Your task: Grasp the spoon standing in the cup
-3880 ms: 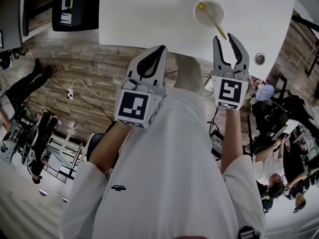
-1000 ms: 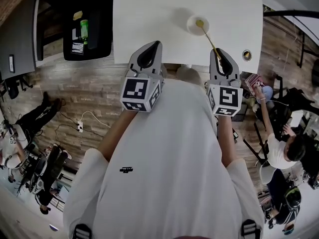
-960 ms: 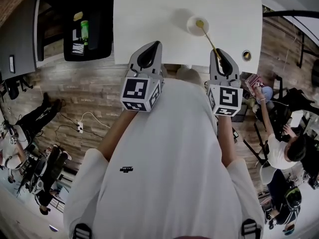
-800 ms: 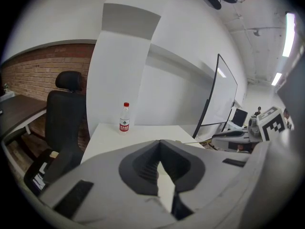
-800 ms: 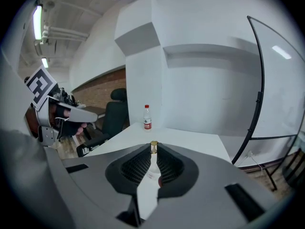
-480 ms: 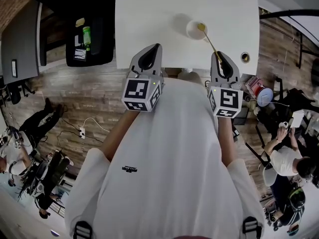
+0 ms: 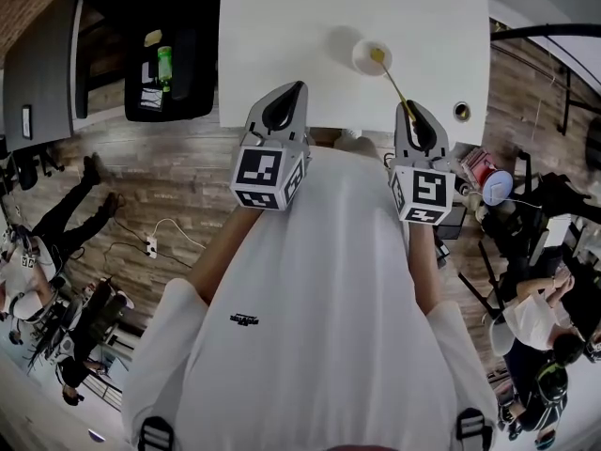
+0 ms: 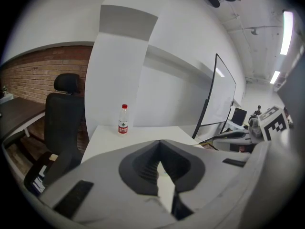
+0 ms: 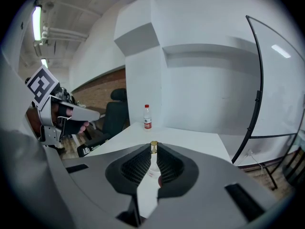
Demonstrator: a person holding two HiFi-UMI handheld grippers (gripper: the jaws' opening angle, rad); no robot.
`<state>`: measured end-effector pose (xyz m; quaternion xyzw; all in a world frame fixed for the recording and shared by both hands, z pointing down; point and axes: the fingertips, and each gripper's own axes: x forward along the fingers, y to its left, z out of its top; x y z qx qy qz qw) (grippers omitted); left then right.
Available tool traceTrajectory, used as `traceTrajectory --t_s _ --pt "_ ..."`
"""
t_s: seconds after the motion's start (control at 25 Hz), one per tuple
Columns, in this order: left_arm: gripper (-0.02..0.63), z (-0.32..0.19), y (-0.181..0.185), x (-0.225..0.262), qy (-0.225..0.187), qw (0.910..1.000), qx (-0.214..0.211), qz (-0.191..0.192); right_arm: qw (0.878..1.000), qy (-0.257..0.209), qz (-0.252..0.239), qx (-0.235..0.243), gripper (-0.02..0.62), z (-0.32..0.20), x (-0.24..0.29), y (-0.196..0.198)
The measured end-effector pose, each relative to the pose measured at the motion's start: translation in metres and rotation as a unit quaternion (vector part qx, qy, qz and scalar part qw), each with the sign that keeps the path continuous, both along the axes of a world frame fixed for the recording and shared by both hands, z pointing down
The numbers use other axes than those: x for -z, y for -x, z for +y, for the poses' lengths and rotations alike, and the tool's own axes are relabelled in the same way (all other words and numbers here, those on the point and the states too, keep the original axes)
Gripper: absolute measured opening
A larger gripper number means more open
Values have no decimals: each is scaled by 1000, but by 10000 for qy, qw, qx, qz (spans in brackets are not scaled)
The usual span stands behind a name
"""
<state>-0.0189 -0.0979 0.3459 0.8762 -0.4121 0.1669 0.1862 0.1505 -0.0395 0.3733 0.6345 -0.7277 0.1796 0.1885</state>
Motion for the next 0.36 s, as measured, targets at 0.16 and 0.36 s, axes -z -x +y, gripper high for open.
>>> traceTrajectory --t_s 0.16,0.36 --pt "-5 2 -2 0 4 10000 -3 -15 10000 -23 -23 -19 41 0 1 -3" --pt "-5 5 0 -4 24 10000 15 -52 10000 18 -65 -3 41 3 -4 -1"
